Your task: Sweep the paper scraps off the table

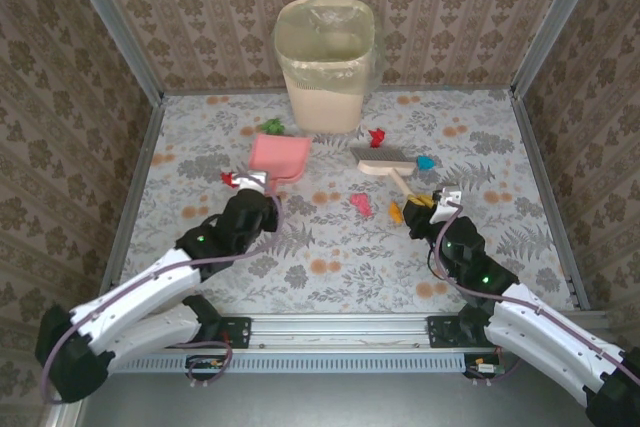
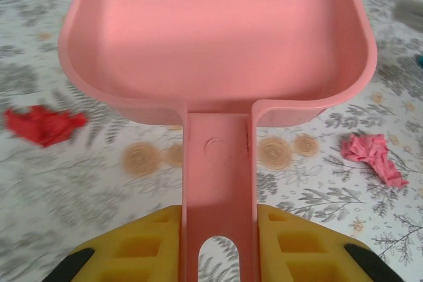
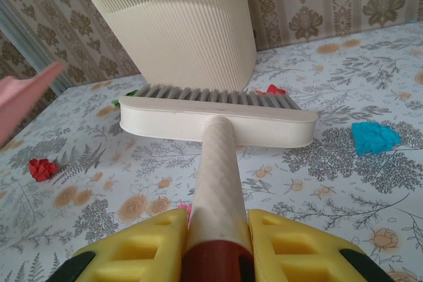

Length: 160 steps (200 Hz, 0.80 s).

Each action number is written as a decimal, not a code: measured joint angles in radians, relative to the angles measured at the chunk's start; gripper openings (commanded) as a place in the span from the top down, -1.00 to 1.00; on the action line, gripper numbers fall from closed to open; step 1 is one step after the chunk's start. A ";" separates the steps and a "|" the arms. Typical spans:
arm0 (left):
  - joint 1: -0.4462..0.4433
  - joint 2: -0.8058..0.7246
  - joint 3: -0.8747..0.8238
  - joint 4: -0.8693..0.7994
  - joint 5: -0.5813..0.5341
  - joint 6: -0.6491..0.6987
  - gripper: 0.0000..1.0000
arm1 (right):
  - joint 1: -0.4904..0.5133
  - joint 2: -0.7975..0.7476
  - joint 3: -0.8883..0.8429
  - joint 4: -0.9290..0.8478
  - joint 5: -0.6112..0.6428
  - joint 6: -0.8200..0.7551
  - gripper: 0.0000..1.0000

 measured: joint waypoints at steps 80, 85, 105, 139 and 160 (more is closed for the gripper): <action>0.111 -0.266 0.138 -0.463 -0.140 -0.130 1.00 | 0.043 0.114 0.132 -0.047 -0.130 -0.039 1.00; 0.115 -0.268 0.149 -0.477 -0.147 -0.133 1.00 | 0.061 0.145 0.159 -0.053 -0.140 -0.052 1.00; 0.128 -0.270 0.181 -0.524 -0.188 -0.147 1.00 | 0.147 0.267 0.277 -0.077 -0.177 -0.109 1.00; 0.137 -0.341 0.185 -0.561 -0.251 -0.164 1.00 | 0.300 0.455 0.443 -0.094 -0.217 -0.225 1.00; 0.137 -0.409 0.174 -0.571 -0.294 -0.179 1.00 | 0.390 0.579 0.536 -0.109 -0.233 -0.301 1.00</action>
